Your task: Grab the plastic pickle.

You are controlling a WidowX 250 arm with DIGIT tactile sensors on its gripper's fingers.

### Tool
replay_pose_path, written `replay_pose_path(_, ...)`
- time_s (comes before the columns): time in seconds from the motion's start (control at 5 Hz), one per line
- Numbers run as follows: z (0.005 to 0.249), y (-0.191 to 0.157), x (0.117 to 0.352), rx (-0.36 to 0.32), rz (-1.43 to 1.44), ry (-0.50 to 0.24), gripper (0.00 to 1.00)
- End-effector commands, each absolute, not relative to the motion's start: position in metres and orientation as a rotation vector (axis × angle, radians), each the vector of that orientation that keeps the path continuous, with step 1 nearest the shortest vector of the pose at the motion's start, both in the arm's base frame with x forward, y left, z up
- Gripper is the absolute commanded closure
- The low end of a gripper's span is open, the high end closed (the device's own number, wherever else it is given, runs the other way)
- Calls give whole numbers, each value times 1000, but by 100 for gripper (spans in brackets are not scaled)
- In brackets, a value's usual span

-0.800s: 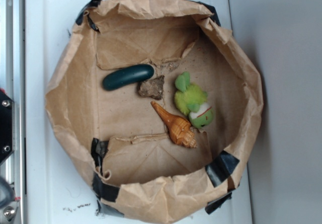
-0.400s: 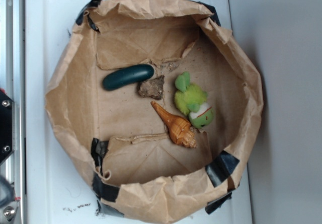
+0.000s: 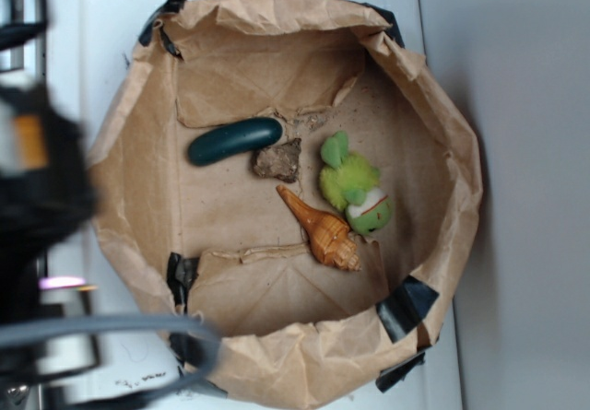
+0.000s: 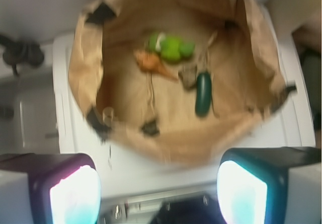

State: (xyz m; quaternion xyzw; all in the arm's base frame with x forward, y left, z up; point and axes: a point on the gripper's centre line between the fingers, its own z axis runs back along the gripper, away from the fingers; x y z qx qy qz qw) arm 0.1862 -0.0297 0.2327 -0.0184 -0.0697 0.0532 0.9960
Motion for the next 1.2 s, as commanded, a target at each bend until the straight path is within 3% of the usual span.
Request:
replay_pose_path(0.0, 245, -32, 188, -45, 95, -183, 0)
replay_pose_path(0.2, 245, -32, 188, -45, 95, -183, 0)
replay_pose_path(0.4, 195, -19, 208, -11, 55, -199, 0)
replay_pose_path(0.6, 155, 5, 207, -4, 44, -187, 0)
replay_pose_path(0.8, 130, 18, 212, 34, 83, -114, 0)
replay_pose_path(1.0, 130, 18, 212, 34, 83, -114, 0)
